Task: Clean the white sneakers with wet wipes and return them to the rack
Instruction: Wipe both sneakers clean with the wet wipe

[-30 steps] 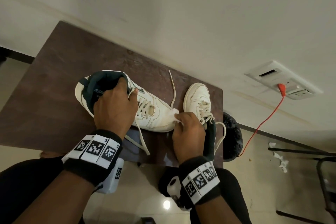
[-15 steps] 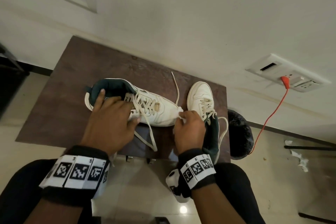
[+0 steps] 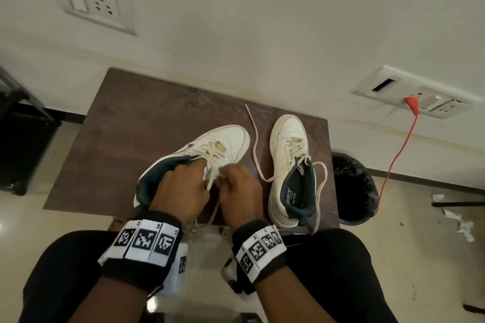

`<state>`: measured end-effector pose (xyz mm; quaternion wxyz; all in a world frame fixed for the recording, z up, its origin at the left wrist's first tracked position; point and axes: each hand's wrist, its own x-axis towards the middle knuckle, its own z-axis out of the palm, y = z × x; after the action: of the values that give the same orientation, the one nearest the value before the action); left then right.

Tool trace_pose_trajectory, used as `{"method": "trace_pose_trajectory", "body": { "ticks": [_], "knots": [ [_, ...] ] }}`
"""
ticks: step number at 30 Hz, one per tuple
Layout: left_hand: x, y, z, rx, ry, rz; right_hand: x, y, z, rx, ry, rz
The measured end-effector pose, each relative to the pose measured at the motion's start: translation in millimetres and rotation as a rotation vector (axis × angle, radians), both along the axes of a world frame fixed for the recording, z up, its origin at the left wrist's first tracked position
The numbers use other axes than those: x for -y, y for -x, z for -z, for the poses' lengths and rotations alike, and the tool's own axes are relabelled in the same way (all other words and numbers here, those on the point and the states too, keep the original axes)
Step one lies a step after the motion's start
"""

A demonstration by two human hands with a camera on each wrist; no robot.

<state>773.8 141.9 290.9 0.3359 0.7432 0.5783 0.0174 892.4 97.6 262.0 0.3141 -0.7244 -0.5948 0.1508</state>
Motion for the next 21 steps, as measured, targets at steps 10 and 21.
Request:
{"method": "trace_pose_trajectory", "body": {
  "ticks": [10,21],
  "knots": [
    [-2,-10,4,0.122,0.038,-0.188,-9,0,-3,-0.111,0.145,-0.013],
    [-3,-26,13,0.350,0.027,-0.427,-4,-24,4,-0.586,0.276,0.111]
  ]
}}
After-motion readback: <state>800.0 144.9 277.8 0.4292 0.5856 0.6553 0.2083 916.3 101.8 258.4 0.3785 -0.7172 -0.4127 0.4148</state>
